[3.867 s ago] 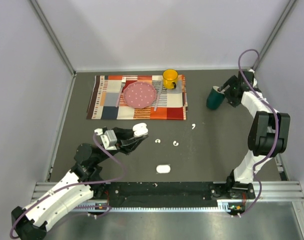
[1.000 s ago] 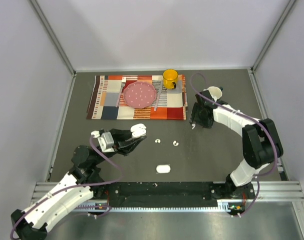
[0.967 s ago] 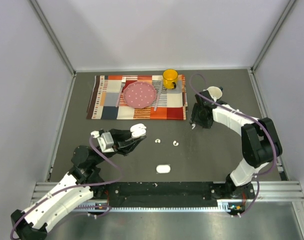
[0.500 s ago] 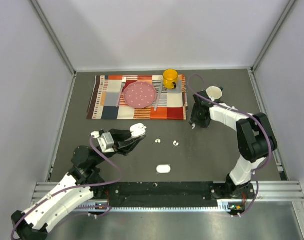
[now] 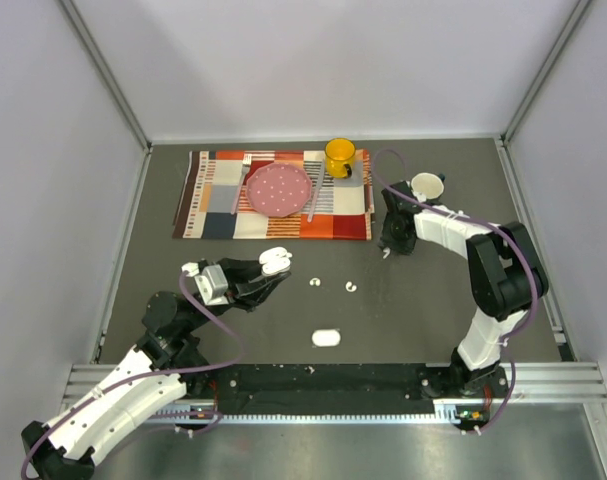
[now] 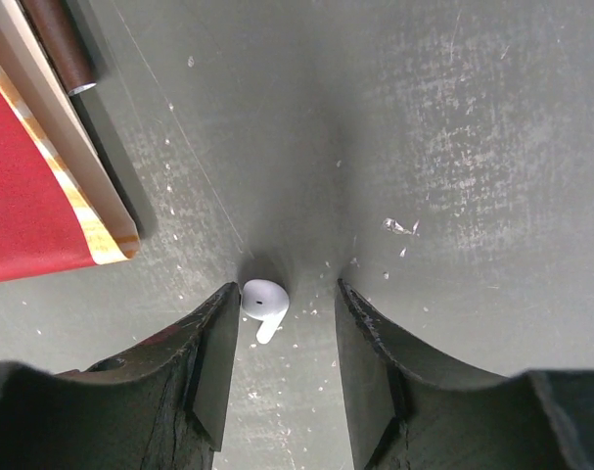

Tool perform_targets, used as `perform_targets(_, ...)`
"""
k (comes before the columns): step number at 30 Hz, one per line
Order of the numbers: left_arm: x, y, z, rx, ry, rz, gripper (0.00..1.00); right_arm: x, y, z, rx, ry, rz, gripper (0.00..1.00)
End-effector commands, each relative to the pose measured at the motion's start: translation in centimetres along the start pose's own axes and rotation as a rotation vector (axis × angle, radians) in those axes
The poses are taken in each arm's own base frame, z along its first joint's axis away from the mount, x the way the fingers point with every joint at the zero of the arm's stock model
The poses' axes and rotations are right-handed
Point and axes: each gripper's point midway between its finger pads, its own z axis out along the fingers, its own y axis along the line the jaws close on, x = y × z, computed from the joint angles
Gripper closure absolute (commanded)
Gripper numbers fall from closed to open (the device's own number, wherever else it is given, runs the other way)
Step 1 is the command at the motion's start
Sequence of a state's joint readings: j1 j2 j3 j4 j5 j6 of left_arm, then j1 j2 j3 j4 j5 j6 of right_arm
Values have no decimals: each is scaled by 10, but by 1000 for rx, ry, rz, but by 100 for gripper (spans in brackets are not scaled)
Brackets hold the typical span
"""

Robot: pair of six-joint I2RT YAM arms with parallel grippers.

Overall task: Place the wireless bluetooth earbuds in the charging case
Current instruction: Pick up the earbud from the center of the board.

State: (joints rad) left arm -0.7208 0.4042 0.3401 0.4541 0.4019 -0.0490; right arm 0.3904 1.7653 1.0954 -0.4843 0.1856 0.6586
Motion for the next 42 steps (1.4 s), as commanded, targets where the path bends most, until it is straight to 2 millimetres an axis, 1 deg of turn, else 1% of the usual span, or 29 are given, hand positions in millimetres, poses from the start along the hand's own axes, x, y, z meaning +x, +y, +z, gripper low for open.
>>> perform_targets(1, -6, 2, 2, -5, -28, 19, 100, -7, 14, 2, -11, -32, 2, 57)
perform_targets(6, -7, 1, 2, -3, -29, 18, 100, -4, 15, 3, -13, -26, -6, 58)
perform_targets(9, -6, 2, 3, -5, -27, 20, 100, -4, 17, 3, -14, -26, -8, 62)
perform_targets(22, -6, 2, 2, -8, -26, 14, 100, -3, 17, 5, -9, -25, -17, 65)
perform_targets(23, -6, 2, 2, -10, -24, 14, 100, -3, 17, 5, -10, -25, -15, 68)
perform_targets(34, -6, 1, 3, -2, -23, 15, 100, -4, 18, 4, -9, -30, -22, 70)
perform_targets(37, -7, 1, 3, -2, -25, 14, 100, -6, 17, 3, -5, -38, -27, 74)
perform_targets(42, -7, 1, 3, -2, -26, 14, 100, -8, 17, 2, -5, -46, -33, 75)
